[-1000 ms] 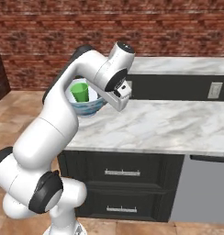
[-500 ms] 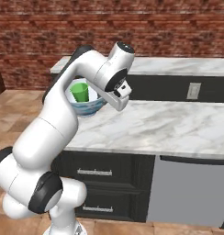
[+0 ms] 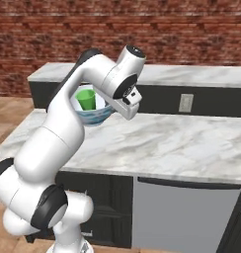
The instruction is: Place the cup inside the bowl on the dining table and move the bowl to any counter.
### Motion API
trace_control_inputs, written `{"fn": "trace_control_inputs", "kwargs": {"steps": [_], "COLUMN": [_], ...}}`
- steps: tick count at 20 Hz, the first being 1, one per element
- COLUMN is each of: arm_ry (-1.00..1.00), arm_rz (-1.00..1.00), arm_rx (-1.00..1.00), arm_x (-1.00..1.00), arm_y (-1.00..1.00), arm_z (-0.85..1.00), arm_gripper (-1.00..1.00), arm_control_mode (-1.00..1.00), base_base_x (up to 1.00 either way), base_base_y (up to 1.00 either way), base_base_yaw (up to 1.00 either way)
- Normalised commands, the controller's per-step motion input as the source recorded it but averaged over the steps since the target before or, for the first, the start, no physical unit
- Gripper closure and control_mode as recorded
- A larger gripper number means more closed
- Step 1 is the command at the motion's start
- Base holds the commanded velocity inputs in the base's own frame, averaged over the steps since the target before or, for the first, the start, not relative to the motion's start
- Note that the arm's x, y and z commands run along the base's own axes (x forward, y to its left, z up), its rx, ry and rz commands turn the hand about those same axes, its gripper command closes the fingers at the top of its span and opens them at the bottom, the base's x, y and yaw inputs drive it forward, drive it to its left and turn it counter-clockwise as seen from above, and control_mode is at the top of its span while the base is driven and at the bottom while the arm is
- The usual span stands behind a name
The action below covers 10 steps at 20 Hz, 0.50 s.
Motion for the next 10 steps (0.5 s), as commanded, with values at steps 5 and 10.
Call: {"fn": "trace_control_inputs", "kwargs": {"steps": [5, 10], "arm_ry": [0.00, 0.00], "arm_rz": [0.00, 0.00], "arm_rx": [0.00, 0.00], "arm_x": [0.00, 0.00], "arm_y": [0.00, 0.00], "arm_z": [0.00, 0.00], "arm_gripper": [1.00, 1.00], "arm_control_mode": [1.00, 1.00], "base_base_x": [0.38, 0.32], "base_base_y": [-0.47, -0.35], "base_base_yaw": [0.05, 0.04]}}
